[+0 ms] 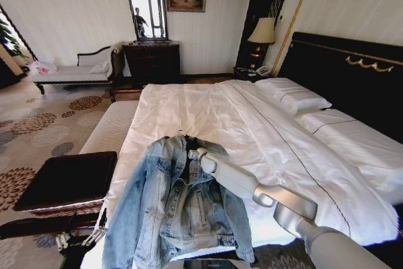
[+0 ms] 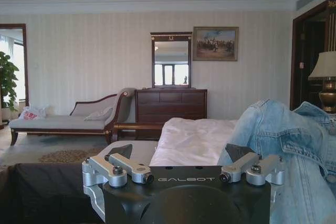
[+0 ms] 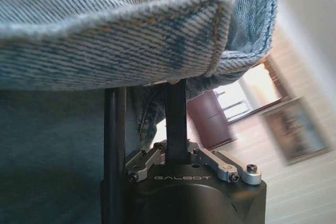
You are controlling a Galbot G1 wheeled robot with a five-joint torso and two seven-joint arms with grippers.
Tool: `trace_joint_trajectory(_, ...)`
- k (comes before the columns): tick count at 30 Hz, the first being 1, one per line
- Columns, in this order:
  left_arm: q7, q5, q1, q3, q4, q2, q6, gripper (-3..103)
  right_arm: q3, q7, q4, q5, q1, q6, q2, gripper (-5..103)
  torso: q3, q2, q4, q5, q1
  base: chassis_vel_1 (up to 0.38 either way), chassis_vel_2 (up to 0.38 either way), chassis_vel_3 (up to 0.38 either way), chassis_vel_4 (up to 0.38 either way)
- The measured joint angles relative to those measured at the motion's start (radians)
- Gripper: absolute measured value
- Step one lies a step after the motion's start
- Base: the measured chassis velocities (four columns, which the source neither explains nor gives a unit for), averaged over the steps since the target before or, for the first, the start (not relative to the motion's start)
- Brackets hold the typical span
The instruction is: Pick up the clothes from the bed and hang them on the clothes hanger.
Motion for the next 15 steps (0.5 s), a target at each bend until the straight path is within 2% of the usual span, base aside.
trace_joint_trajectory(1, 0.000, -0.001, 0.000, -0.001, -0.001, -0.002, 0.000, 100, 0.028, 0.054, 0.027, -0.060, -0.030, 0.001, -0.004, 15, 0.000, 0.000, 0.0001, 0.0001, 0.000, 0.000, 0.000, 0.000, 0.000)
trace_joint_trajectory(3, 0.000, -0.001, 0.000, -0.002, -0.001, -0.002, 0.000, 100, 0.043, 0.080, 0.041, -0.087, -0.045, 0.000, -0.006, 15, 0.000, 0.000, 0.0001, 0.0001, 0.000, 0.000, 0.000, 0.000, 0.000)
trace_joint_trajectory(7, -0.001, -0.002, -0.001, -0.002, -0.001, -0.003, 0.000, 100, 0.149, 0.194, 0.133, -0.236, -0.123, -0.007, -0.008, 15, 0.000, 0.000, 0.0001, 0.0000, 0.000, 0.000, 0.000, 0.000, 0.000)
trace_joint_trajectory(12, -0.001, 0.001, -0.002, 0.000, -0.005, -0.004, 0.001, 100, 0.201, 0.233, 0.184, -0.301, -0.147, -0.001, -0.007, 15, 0.000, 0.000, 0.0002, 0.0001, 0.000, 0.000, 0.000, 0.000, 0.000)
trace_joint_trajectory(15, -0.002, 0.004, -0.002, 0.002, -0.011, -0.007, 0.002, 100, 0.278, 0.277, 0.267, -0.367, -0.175, 0.016, -0.011, 15, 0.000, 0.000, 0.0002, 0.0001, 0.000, 0.000, 0.000, 0.000, 0.000)
